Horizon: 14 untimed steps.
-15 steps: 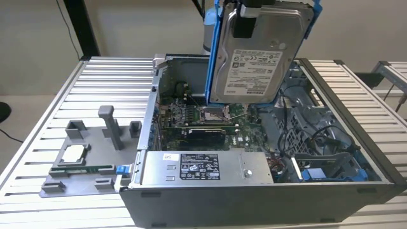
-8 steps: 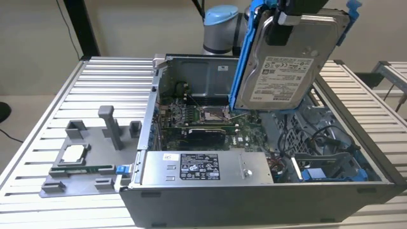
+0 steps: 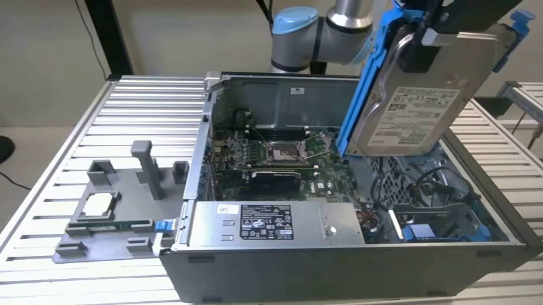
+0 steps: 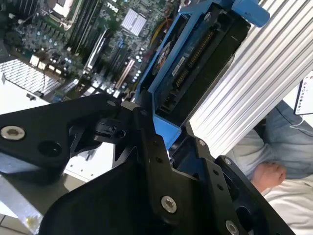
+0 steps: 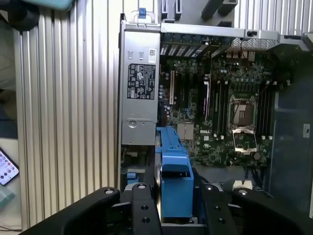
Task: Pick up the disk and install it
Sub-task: 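Pick up the disk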
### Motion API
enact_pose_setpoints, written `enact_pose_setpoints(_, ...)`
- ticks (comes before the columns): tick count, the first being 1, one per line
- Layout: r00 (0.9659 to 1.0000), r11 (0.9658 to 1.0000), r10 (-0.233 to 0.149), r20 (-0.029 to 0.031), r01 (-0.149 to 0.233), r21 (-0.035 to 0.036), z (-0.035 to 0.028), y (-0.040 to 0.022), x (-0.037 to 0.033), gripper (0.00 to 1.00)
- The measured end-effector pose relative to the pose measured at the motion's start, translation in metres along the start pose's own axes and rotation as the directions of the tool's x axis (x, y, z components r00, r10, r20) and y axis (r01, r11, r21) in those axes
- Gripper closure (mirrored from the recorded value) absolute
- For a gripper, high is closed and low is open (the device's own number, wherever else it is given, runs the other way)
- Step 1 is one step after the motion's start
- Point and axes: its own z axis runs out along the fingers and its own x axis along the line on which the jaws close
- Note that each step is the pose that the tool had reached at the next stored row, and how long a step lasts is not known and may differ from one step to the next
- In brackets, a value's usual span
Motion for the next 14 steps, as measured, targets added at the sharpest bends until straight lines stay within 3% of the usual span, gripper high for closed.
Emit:
enact_pose_setpoints(7,1.0000,1.0000,0.000,0.0001,0.000,-0.0009,0.0003,-0.0280,0.0139,1.00)
enact_pose_setpoints(14,1.0000,1.0000,0.000,0.0000,0.000,-0.0019,0.0008,-0.0509,0.0252,1.00)
